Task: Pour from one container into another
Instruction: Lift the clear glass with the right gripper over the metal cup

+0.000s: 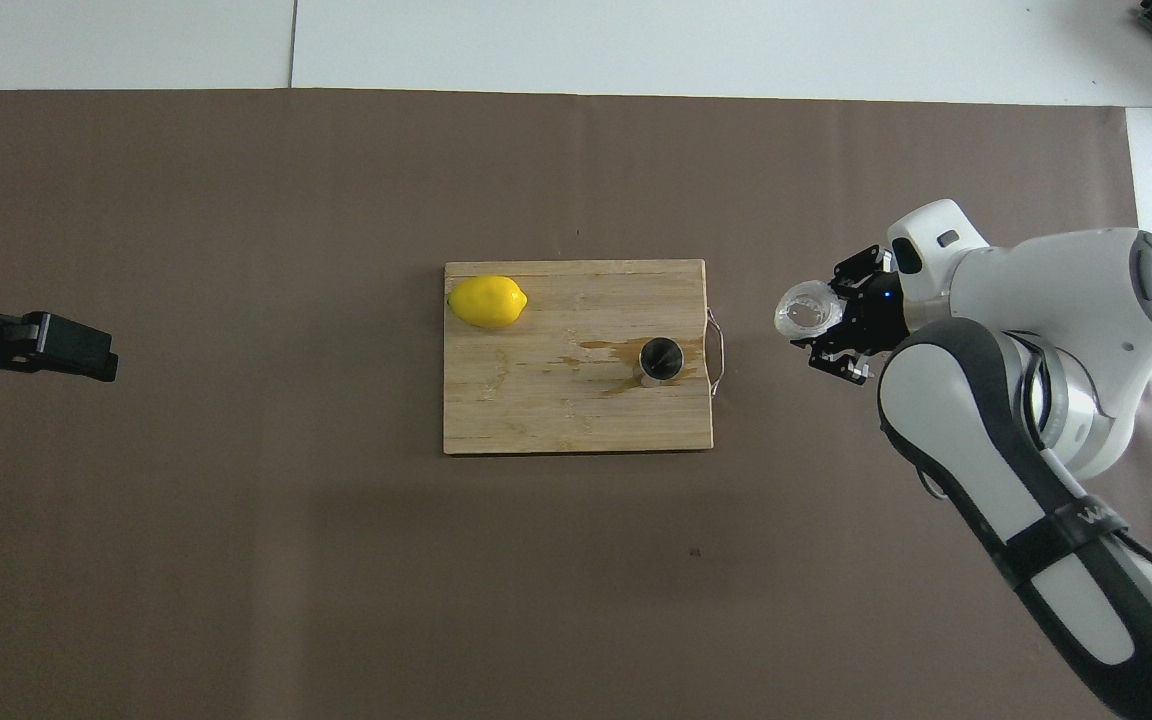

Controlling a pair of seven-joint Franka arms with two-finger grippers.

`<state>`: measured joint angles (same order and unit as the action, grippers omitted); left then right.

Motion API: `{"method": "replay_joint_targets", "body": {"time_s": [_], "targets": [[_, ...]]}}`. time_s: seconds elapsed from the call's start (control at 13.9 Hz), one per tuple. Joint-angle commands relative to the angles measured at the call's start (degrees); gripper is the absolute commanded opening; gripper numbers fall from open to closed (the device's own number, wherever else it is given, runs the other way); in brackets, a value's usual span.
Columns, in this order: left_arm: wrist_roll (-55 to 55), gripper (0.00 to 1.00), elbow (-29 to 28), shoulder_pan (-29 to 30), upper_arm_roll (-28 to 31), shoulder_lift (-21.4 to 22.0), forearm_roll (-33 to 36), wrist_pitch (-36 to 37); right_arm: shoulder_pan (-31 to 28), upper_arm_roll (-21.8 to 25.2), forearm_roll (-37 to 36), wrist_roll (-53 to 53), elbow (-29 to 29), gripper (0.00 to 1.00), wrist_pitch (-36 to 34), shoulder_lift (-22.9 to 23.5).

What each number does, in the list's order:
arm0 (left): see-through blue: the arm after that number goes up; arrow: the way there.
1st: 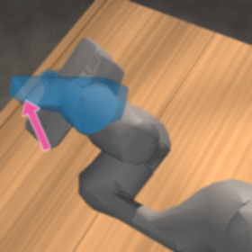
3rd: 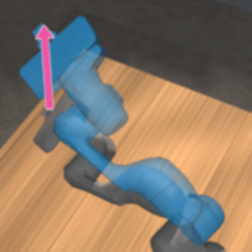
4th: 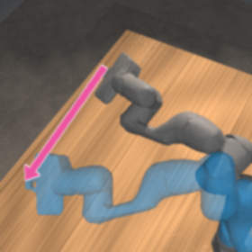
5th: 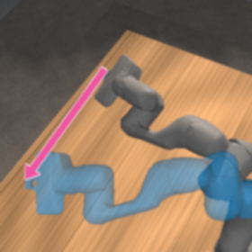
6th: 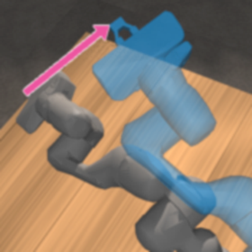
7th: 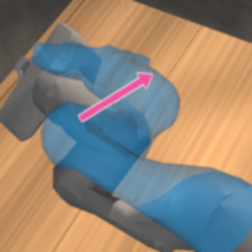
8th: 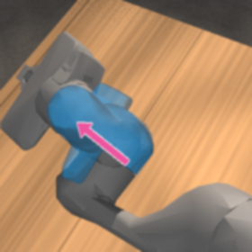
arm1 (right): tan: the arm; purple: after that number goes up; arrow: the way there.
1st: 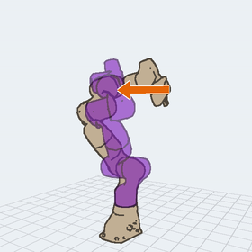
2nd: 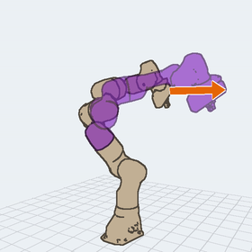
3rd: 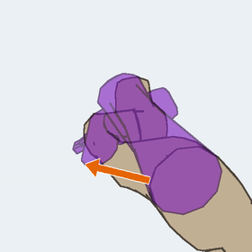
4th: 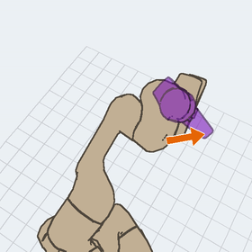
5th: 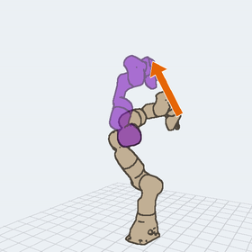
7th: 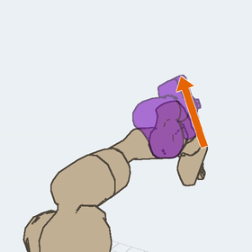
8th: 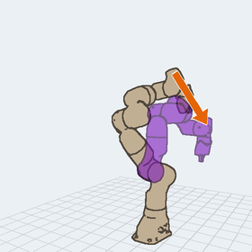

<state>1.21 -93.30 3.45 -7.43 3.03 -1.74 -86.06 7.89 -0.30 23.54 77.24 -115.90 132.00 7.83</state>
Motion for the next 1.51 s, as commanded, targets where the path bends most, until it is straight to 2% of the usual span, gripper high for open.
{"method": "replay_joint_targets", "body": {"time_s": [0.0,0.36,0.57,0.93,1.44], "targets": [[0.4,1.00,-1.0,0.7,-0.3,1.3,0.6,0.5,2.4,-0.1,-5.3,-8.7,2.8,0.20,-1.2,0.4],[0.4,1.00,-1.0,0.7,-0.4,1.3,0.6,0.5,8.4,-0.1,-17.8,-21.4,6.4,0.20,-3.4,1.0],[0.4,1.00,-1.0,0.7,-0.4,1.3,0.6,0.5,11.2,-0.1,-23.3,-24.7,6.5,0.20,-3.4,1.0],[0.3,1.00,-1.0,0.7,-0.4,1.3,0.6,0.5,13.6,-0.1,-31.2,-28.2,6.4,0.20,-3.2,1.0],[0.4,1.00,-1.0,0.7,-0.3,1.3,0.6,0.5,17.1,-0.1,-38.2,-32.1,6.2,0.20,-3.2,0.8]]}}
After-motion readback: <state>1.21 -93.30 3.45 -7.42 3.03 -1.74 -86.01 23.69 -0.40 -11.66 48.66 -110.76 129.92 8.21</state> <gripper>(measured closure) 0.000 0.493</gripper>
